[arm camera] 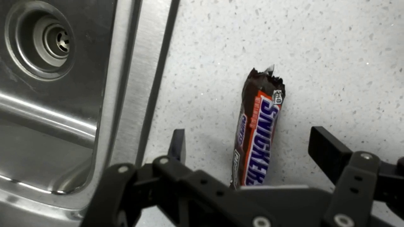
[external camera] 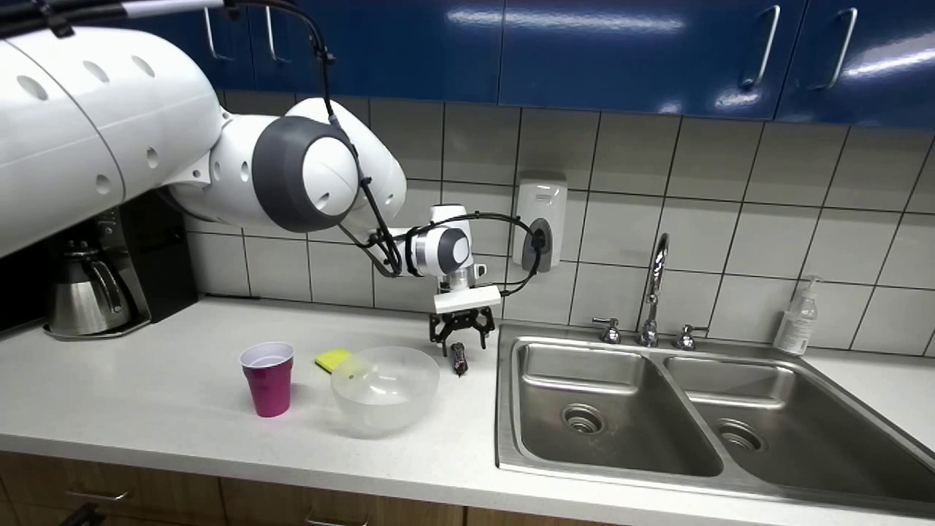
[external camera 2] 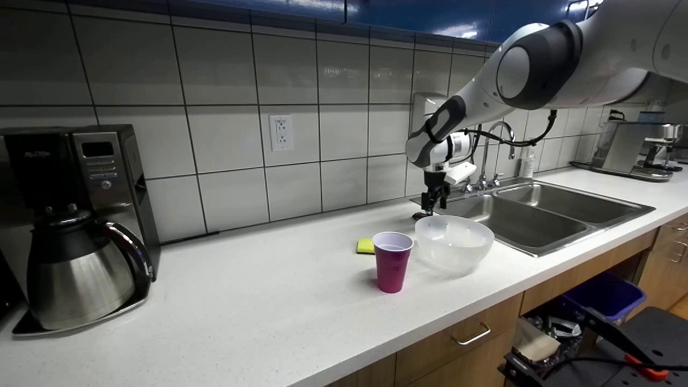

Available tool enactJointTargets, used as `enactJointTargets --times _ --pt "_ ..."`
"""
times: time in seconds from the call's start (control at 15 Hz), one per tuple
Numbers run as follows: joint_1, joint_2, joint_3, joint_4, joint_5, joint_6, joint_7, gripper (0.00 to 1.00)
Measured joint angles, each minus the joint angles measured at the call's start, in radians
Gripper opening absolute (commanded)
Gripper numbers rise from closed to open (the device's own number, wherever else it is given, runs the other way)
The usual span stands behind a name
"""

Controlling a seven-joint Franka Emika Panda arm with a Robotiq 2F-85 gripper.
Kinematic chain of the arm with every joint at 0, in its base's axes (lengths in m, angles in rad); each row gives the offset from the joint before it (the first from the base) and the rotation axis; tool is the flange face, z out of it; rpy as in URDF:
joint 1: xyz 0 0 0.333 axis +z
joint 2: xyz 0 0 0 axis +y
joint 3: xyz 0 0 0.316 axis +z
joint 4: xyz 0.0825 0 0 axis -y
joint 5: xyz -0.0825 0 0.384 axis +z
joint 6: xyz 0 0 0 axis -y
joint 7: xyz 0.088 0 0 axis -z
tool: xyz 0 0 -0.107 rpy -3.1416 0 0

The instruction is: Put the chocolate bar inside the plastic bowl

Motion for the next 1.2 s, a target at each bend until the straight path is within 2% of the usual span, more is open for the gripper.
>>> enactJointTargets --times 0.67,0.73,0.87,1.2 --pt "0.0 0.053 0.002 0.082 0.006 -0.072 0.0 1.0" --pt "0.0 0.058 0.002 0.09 0.007 -0.078 0.0 0.75" --pt "0.0 0.066 0.002 0.106 0.008 -0.089 0.0 0.66" --pt "-0.005 0.083 0.016 0.139 0.031 -0.185 -0.012 0.25"
